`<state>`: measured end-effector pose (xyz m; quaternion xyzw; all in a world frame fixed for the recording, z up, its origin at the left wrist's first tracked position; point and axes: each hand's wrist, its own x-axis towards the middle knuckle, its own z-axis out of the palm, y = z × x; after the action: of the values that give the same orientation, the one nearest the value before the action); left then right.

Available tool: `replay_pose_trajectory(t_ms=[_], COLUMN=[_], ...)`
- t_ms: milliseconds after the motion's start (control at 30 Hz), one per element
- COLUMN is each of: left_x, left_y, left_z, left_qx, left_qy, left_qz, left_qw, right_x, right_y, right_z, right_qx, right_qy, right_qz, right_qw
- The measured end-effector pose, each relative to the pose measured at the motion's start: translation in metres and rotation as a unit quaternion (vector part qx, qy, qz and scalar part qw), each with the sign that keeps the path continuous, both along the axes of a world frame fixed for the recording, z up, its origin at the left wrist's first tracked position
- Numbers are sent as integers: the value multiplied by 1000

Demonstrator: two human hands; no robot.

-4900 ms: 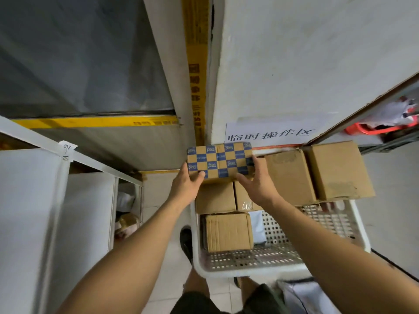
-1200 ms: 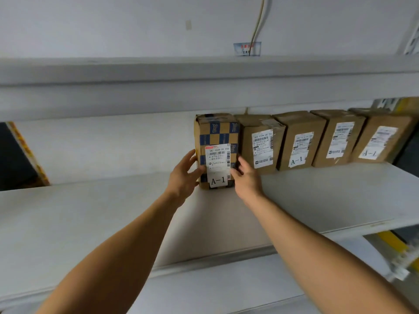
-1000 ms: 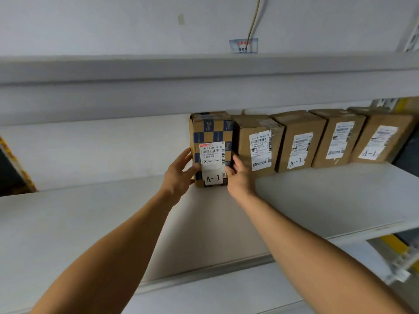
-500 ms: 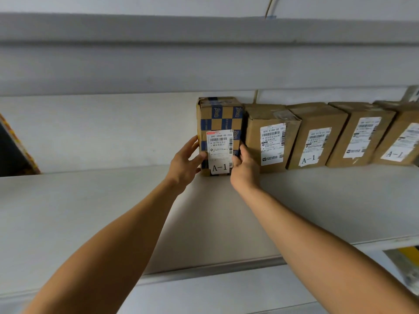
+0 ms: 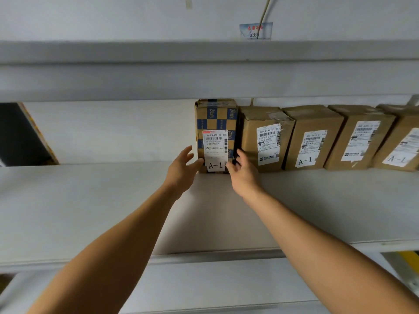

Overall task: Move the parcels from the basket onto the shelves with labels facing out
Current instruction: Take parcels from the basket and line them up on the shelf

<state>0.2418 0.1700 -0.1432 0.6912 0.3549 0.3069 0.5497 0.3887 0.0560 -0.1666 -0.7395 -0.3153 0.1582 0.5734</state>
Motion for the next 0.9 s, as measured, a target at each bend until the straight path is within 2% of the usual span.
replay_pose_trajectory(t_ms=[167,333,500,633,767,900], left_x=[-25,-43,-49,-50,-49,-41], left_y=[-36,-72,-113,-161,-224,-293], left_z=[-1,0,4,3,-5,-19], left_qx=[75,151,202,208,249,239], left_qy=[81,102,87,59,33,29], left_qz=[42,29,-42,-129,-202,-277], left_qw=[993,983,975,968,947,930], right_x=[-2,-15,-36,-60,-91,-119], right_y=[-35,-90,-159,-225,-300,-383], right_z=[1,8,8,9,7,-7], right_qx=[-1,-13,-44,-53,-75,-105], right_qy=[-17,-101,-142,-129,-107,-80], right_qz=[23,35,-10,-87,-149,-215], right_qw=[1000,994,989,986,980,968])
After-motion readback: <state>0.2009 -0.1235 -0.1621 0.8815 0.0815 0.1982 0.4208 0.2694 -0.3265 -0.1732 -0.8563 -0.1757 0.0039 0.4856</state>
